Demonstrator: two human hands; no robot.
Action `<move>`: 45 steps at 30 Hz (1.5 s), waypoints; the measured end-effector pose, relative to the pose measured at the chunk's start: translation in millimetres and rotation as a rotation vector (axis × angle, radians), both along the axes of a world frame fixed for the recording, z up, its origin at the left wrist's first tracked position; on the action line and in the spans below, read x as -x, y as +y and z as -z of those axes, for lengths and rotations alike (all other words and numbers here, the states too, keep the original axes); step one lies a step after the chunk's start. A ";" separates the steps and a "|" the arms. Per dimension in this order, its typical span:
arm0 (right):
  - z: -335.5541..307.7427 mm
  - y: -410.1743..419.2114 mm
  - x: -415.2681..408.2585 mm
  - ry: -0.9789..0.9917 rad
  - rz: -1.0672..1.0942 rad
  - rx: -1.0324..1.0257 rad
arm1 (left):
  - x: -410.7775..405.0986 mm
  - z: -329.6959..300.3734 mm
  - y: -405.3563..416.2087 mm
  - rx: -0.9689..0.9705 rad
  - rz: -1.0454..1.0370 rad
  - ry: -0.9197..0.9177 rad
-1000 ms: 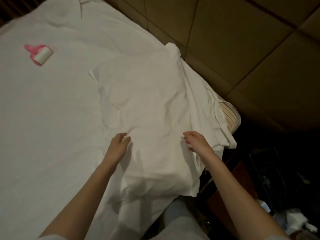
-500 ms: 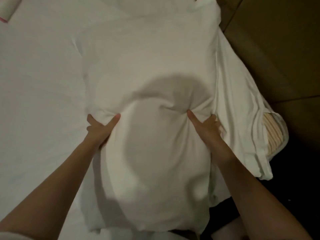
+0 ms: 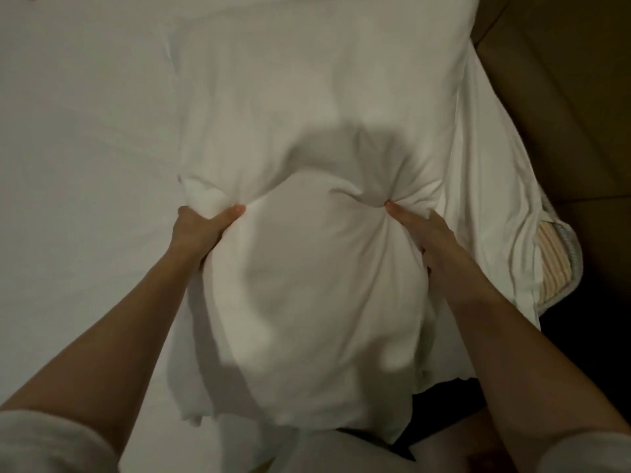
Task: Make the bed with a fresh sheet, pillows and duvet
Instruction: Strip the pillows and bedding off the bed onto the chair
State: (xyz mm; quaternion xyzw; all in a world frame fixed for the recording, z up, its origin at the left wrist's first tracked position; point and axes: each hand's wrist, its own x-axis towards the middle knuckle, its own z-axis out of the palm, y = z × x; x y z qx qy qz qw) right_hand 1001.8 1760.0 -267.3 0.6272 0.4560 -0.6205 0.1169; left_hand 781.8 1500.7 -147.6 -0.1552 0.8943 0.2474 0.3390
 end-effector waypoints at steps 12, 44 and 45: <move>-146.4 -114.4 -54.2 0.058 -0.061 -0.572 | -66.9 -96.6 -72.6 -0.244 0.060 0.036; -290.8 -639.4 -197.9 0.817 -0.959 -0.355 | -568.8 -161.7 -640.8 -0.583 -1.377 0.551; -288.2 -661.5 -189.4 0.828 -0.995 -0.330 | -570.6 -162.0 -655.9 -0.557 -1.422 0.574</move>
